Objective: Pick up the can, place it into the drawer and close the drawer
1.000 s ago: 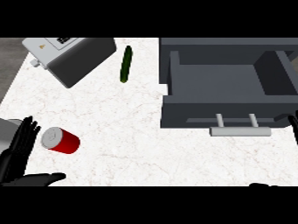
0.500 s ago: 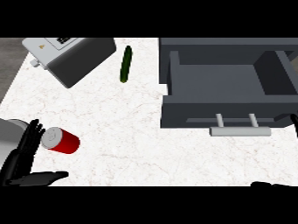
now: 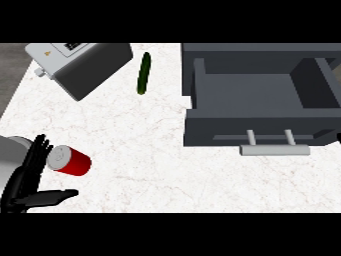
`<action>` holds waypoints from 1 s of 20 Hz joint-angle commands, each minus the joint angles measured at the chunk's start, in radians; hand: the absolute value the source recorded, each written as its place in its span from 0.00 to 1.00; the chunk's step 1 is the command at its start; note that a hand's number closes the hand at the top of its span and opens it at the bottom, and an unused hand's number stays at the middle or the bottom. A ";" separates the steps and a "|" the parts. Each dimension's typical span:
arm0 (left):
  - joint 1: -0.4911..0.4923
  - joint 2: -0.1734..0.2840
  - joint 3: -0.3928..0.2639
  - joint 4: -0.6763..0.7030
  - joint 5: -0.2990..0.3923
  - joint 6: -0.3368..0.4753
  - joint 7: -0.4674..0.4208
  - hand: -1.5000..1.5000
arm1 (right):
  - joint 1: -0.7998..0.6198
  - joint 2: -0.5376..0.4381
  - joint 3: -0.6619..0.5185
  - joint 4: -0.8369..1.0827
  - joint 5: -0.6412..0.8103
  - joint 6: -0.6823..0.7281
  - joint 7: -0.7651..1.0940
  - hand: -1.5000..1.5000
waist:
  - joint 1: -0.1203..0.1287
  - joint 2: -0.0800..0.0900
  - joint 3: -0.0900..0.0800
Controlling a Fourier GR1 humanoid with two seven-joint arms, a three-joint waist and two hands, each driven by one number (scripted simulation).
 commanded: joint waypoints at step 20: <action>-0.180 -0.051 -0.080 0.147 0.002 0.106 0.011 0.00 | 0.020 0.018 -0.025 -0.056 -0.009 0.030 0.033 0.00 | -0.002 0.000 0.000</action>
